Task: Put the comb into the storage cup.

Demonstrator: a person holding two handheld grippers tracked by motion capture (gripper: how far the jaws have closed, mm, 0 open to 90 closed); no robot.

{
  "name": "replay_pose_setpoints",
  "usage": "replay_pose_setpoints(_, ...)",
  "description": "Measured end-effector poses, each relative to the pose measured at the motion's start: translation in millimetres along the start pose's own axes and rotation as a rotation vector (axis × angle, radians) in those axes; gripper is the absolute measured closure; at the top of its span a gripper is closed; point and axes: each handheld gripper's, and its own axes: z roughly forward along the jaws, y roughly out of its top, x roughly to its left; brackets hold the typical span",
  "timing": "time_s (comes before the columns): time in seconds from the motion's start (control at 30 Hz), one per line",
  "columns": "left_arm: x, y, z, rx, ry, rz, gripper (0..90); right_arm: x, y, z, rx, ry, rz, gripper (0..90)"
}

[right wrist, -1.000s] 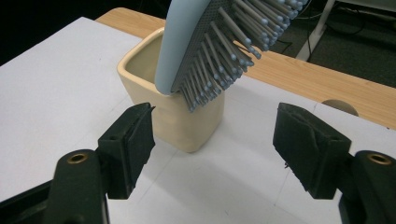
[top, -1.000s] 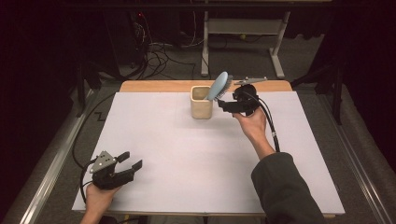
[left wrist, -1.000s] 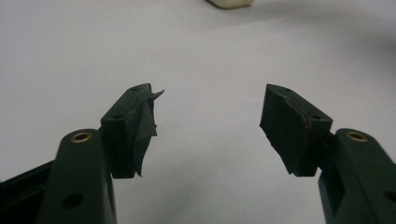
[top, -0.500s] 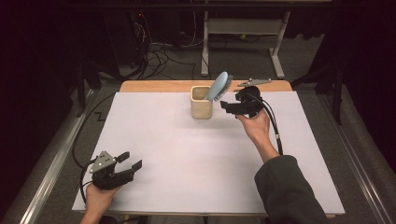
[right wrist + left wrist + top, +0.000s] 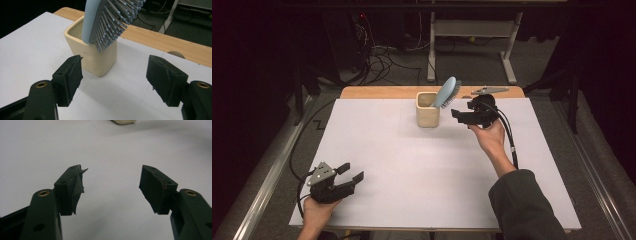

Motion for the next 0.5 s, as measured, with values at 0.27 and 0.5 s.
replay_pose_setpoints(0.27,0.2,-0.4,-0.7,0.0,0.002,0.0,35.8,-3.0,-5.8,-4.7,-0.001,0.001,0.003,29.6)
replay_pose_setpoints(0.5,0.7,-0.6,-1.0,-0.002,0.003,-0.001,35.9,-5.2,-9.9,-8.8,-0.008,0.006,0.01,29.6)
